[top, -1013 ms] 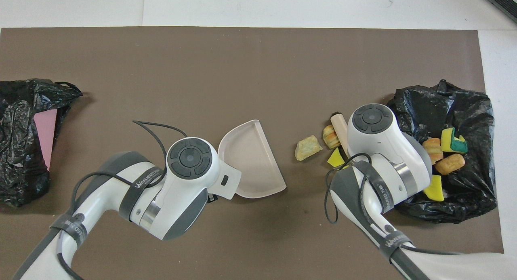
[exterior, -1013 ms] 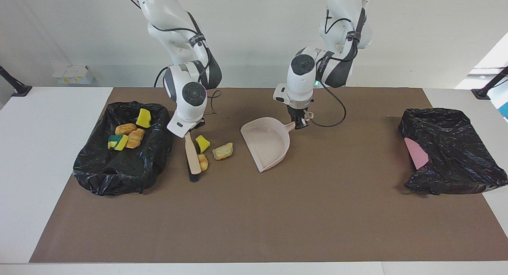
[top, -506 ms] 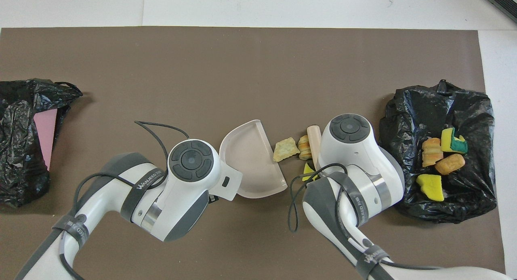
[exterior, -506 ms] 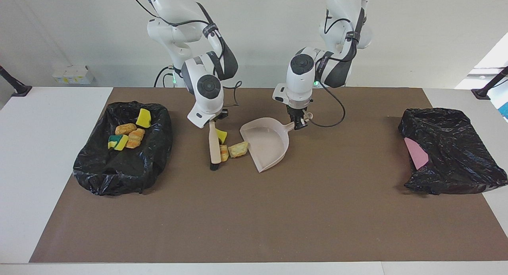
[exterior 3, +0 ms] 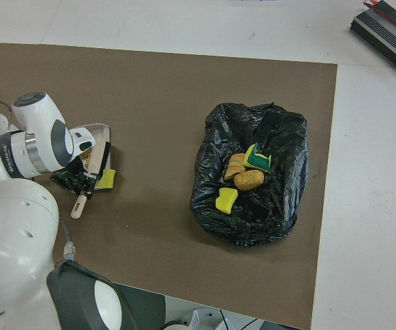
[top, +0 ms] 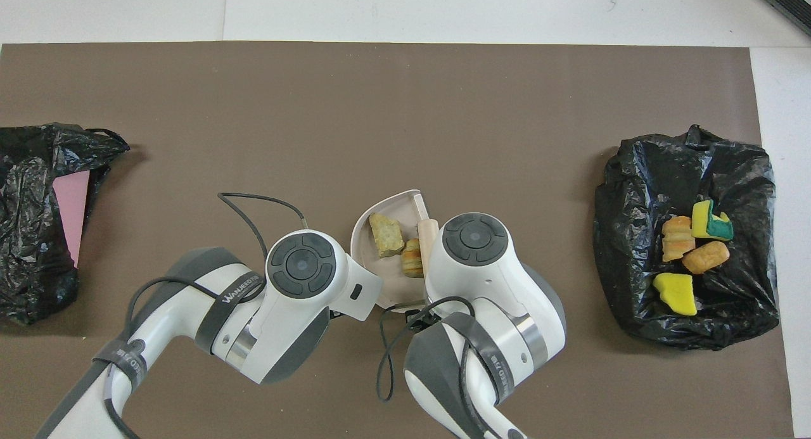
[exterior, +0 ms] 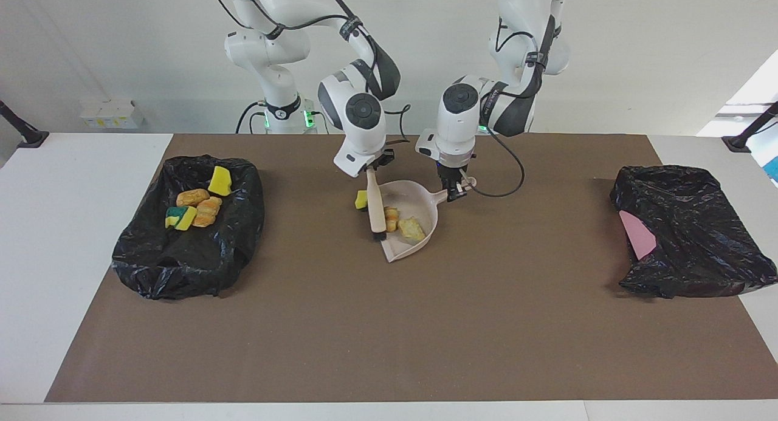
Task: Sweep and dump trash in bin
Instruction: 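Sweep the remaining pieces into the dustpan with the right gripper's brush, then lift the dustpan with the left gripper while the right gripper withdraws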
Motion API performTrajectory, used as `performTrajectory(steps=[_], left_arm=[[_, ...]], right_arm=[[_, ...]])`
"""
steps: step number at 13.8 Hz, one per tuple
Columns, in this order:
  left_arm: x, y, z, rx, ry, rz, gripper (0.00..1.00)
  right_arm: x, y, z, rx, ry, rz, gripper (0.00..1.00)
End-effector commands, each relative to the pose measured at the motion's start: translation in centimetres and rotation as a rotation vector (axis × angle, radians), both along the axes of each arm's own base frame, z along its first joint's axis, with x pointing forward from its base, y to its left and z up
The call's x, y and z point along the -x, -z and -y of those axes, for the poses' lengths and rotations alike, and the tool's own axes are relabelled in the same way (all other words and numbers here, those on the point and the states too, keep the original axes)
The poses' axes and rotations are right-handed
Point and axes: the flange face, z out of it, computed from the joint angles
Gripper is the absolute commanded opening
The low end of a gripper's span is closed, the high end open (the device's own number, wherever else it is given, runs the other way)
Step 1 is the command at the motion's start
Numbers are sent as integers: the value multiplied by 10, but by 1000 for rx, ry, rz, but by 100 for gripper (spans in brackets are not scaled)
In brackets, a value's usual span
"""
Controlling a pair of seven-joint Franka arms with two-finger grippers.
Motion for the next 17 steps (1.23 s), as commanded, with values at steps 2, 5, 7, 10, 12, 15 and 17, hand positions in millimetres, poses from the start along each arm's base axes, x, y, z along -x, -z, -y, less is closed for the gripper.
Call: performTrajectory(steps=[2, 5, 7, 10, 12, 15, 17], left_arm=[[6, 12, -4, 14, 54, 28, 0], [3, 12, -8, 14, 71, 27, 0], [-2, 13, -13, 10, 84, 21, 0], [-8, 13, -17, 10, 86, 18, 0], [-22, 8, -34, 14, 69, 25, 0], [-47, -3, -64, 31, 56, 41, 0], [-64, -12, -85, 46, 44, 51, 0]], right_arm=[[8, -29, -15, -31, 64, -6, 0], [19, -60, -9, -11, 74, 16, 0], [26, -71, -3, 13, 98, 14, 0], [33, -66, 12, 67, 111, 7, 0], [33, -52, 42, 141, 124, 20, 0], [32, -38, 75, 215, 116, 38, 0], [35, -34, 84, 211, 93, 31, 0]])
